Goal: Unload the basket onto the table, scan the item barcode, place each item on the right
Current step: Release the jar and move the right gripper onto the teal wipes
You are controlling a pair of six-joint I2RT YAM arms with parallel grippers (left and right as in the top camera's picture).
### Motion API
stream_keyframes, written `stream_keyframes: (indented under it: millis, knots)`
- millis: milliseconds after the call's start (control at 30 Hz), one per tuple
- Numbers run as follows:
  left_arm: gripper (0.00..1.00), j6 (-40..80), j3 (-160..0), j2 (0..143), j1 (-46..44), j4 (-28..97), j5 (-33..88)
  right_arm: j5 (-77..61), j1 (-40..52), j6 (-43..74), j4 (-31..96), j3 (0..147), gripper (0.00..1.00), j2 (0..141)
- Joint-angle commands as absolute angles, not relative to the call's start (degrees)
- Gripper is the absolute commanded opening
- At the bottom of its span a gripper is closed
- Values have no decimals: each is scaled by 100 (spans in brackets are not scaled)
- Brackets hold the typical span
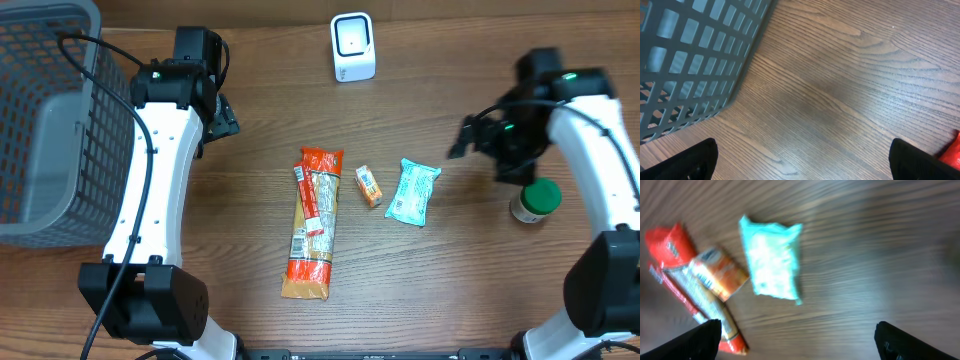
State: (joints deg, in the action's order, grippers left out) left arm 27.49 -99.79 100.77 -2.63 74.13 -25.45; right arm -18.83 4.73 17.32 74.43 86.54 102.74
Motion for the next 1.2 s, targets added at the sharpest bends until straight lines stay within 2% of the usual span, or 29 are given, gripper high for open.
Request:
stream_keyframes:
  millis: [0, 167, 367, 400, 500, 567, 600, 800, 1167]
  knots:
    - [100, 2766, -10051, 10038, -303, 7406, -2541, -2410, 950, 1675, 6884, 8178, 100, 10287]
    - [100, 2766, -10051, 10038, -303, 7406, -2541, -2408, 1382, 1671, 5990, 7747, 100, 10294]
    - [100, 2766, -10051, 10038, -303, 7406, -2541, -2163, 1455, 1629, 5448, 7725, 100, 10294]
    - [100, 2766, -10051, 10038, -303, 7406, -2541, -1994, 1444, 1632, 5437, 7725, 98, 10294]
    - [100, 2766, -10051, 10038, -303, 7406, -2541, -1505, 1441, 1634, 5474, 7719, 82, 10294]
    - [100, 2766, -10051, 10038, -303, 7406, -2541, -1308, 1441, 1632, 5524, 7719, 68, 10298]
    - [100, 2766, -10051, 10038, -303, 7406, -2541, -1258, 1446, 1629, 5557, 7719, 66, 10298]
    - [100, 2766, -10051, 10038, -303, 7406, -2541, -832, 1450, 1636, 5642, 7719, 66, 10298]
    - [100, 2766, -10051, 10038, -303, 7406, -2541, -840, 1452, 1649, 5548, 7631, 66, 10298]
